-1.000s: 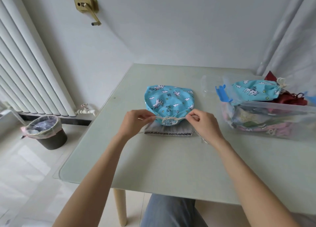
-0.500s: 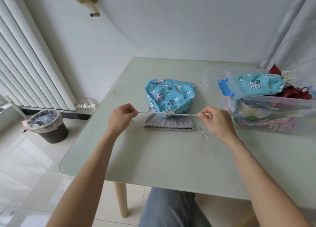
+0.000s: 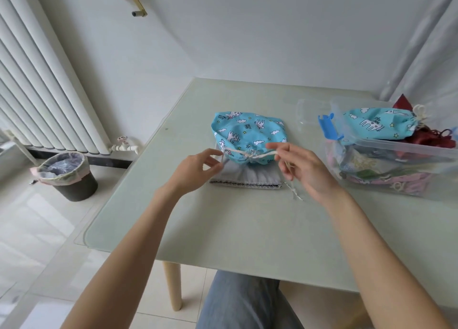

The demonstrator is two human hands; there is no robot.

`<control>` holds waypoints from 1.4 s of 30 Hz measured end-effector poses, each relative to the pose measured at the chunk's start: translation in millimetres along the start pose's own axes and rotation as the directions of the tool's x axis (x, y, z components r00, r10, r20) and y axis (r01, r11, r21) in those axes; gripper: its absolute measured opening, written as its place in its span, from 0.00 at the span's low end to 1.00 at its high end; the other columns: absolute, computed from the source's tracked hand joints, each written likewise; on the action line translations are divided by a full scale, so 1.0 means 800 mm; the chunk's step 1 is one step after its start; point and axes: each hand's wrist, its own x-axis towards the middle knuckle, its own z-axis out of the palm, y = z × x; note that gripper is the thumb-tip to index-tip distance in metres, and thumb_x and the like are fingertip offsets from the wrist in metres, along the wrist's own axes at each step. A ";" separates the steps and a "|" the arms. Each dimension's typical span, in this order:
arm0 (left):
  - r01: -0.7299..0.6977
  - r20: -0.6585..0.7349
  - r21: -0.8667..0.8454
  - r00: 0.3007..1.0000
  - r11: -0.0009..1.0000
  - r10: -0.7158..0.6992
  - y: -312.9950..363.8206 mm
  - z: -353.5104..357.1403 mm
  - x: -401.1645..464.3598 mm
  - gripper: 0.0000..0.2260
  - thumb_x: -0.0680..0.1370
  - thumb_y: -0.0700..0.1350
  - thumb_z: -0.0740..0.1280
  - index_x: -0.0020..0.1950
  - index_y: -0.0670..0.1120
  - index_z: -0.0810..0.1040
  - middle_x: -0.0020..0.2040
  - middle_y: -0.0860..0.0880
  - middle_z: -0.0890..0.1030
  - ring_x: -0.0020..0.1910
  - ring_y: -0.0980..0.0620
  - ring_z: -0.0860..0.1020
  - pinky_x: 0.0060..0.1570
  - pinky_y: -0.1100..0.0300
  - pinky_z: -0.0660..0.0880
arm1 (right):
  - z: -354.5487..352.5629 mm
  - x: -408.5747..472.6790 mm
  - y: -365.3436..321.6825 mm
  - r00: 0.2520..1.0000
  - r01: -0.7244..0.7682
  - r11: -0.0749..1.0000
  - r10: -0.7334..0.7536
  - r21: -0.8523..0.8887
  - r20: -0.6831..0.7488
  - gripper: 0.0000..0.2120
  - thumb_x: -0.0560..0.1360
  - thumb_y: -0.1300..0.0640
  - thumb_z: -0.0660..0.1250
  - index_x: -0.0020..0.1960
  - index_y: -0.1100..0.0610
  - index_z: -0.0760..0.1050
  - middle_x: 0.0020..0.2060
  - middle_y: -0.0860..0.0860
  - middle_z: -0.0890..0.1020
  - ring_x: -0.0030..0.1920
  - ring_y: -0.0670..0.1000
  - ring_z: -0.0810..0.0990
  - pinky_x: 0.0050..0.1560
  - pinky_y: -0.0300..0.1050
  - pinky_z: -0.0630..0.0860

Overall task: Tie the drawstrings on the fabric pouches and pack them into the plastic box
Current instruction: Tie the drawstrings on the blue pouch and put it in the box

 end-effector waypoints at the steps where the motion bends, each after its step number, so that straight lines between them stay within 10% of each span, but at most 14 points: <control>1: -0.005 0.009 0.013 1.000 1.000 0.005 -0.002 0.004 0.002 0.16 0.77 0.50 0.66 0.64 0.51 0.72 0.48 0.56 0.81 0.46 0.58 0.77 0.52 0.60 0.72 | 0.008 0.005 -0.002 1.000 -0.002 0.985 -0.002 0.171 0.021 0.06 0.75 0.60 0.60 0.44 0.62 0.74 0.53 0.49 0.81 0.28 0.45 0.67 0.26 0.35 0.63; 7: 0.067 -0.016 -0.216 0.997 0.974 -0.072 -0.008 0.006 0.000 0.09 0.75 0.46 0.69 0.55 0.49 0.78 0.41 0.55 0.81 0.39 0.62 0.78 0.43 0.67 0.71 | 0.031 0.036 -0.010 0.999 0.043 0.936 -0.047 0.349 0.004 0.02 0.73 0.59 0.62 0.43 0.56 0.73 0.50 0.55 0.83 0.24 0.43 0.63 0.24 0.33 0.60; 18: -0.186 -0.122 -0.651 0.982 0.736 0.141 0.021 -0.059 -0.028 0.09 0.76 0.47 0.65 0.40 0.49 0.83 0.36 0.55 0.82 0.39 0.58 0.78 0.45 0.68 0.73 | 0.023 0.073 0.008 0.983 0.098 0.831 -0.167 -0.548 -0.077 0.06 0.79 0.59 0.61 0.52 0.49 0.74 0.34 0.45 0.82 0.37 0.40 0.76 0.40 0.30 0.69; 24: -0.167 0.116 -0.589 0.951 0.791 0.287 0.050 -0.059 -0.025 0.11 0.75 0.42 0.64 0.56 0.45 0.79 0.42 0.57 0.84 0.47 0.62 0.79 0.51 0.71 0.71 | 0.019 0.066 0.025 0.998 0.062 0.769 -0.041 -0.636 0.048 0.09 0.80 0.58 0.57 0.56 0.48 0.72 0.36 0.48 0.81 0.26 0.37 0.72 0.33 0.38 0.67; 33: -0.299 0.068 -0.369 0.936 0.880 0.346 0.053 -0.030 0.015 0.17 0.75 0.38 0.68 0.56 0.59 0.74 0.40 0.55 0.85 0.40 0.56 0.83 0.49 0.65 0.76 | 0.017 0.069 0.040 0.998 0.001 0.858 0.031 -0.513 0.056 0.08 0.79 0.60 0.60 0.55 0.53 0.64 0.35 0.45 0.81 0.27 0.48 0.70 0.31 0.43 0.68; 42: -0.325 0.297 -0.028 0.900 0.945 0.318 0.061 -0.002 0.046 0.23 0.76 0.40 0.67 0.67 0.57 0.67 0.43 0.54 0.84 0.40 0.60 0.81 0.53 0.64 0.75 | 0.026 0.067 0.036 0.999 -0.047 0.928 0.035 -0.369 -0.037 0.06 0.78 0.62 0.61 0.52 0.60 0.77 0.31 0.47 0.80 0.23 0.41 0.69 0.27 0.29 0.65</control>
